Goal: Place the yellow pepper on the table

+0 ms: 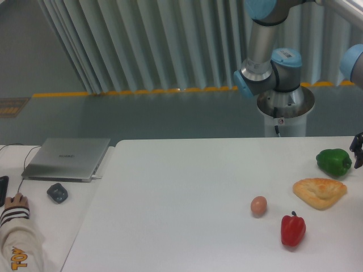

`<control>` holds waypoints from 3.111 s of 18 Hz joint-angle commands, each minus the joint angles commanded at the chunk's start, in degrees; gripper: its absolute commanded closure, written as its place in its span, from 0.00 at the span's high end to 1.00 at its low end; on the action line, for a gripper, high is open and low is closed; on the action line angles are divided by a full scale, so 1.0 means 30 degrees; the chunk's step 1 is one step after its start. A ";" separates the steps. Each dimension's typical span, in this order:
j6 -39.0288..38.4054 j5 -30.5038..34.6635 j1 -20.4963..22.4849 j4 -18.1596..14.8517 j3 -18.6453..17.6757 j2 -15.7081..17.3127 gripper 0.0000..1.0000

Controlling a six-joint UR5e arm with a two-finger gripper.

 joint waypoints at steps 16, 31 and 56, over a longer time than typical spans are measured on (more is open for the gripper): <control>-0.0967 0.1285 0.0294 0.4828 -0.2252 0.1727 1.00; -1.2265 0.1465 0.0527 0.9370 0.1346 -0.2721 1.00; -2.0566 0.0762 0.1025 1.4443 0.3574 -0.7089 1.00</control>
